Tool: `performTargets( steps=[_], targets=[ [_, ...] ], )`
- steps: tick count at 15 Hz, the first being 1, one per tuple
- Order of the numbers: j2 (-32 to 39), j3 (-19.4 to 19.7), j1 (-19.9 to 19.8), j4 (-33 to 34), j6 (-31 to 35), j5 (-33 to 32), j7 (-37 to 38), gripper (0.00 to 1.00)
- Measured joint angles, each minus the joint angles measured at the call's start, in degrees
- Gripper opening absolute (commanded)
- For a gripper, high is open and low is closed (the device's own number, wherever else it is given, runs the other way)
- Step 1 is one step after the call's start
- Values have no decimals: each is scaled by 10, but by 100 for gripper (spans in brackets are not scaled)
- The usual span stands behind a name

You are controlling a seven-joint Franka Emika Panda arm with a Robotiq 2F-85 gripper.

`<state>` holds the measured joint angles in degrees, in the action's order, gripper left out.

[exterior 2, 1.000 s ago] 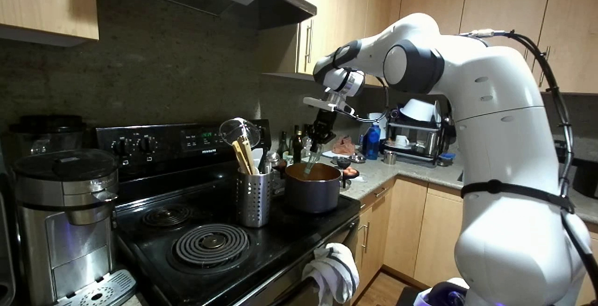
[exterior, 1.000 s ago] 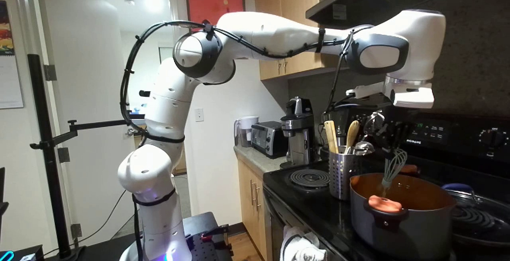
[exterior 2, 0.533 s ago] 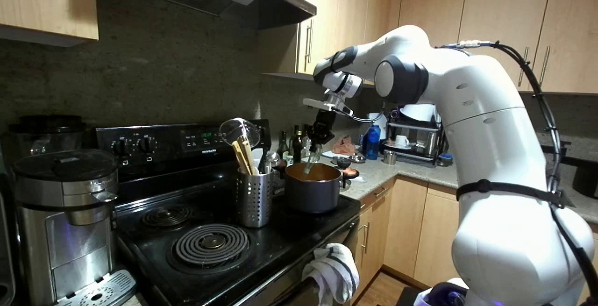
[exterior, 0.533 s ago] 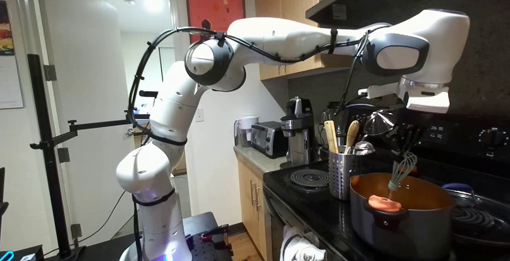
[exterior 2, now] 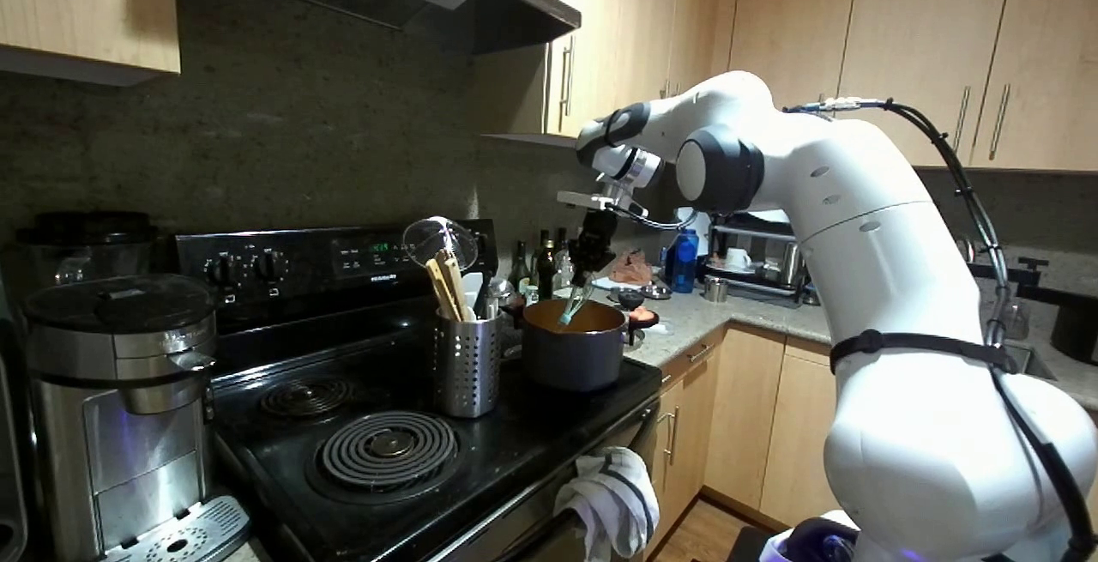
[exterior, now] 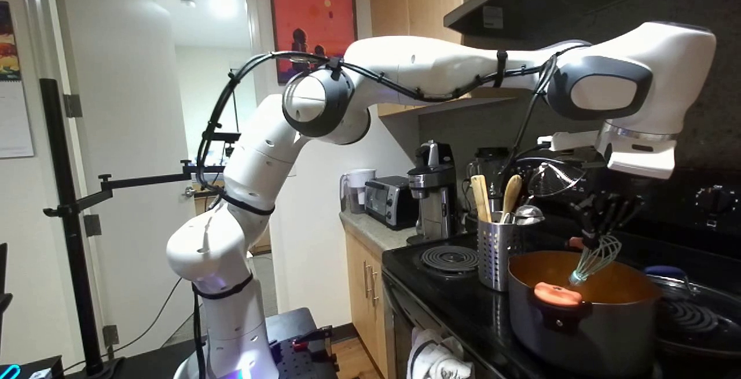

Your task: Put the whisk inside the pot

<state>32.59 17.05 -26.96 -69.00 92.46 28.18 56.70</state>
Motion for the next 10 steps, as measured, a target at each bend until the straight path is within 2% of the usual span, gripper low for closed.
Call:
performTargets(
  steps=[8,10],
  targets=[
    [34,-8,-25,56,-15,0,13,97],
    [35,-11,-31,68,-16,0,13,100]
  ],
)
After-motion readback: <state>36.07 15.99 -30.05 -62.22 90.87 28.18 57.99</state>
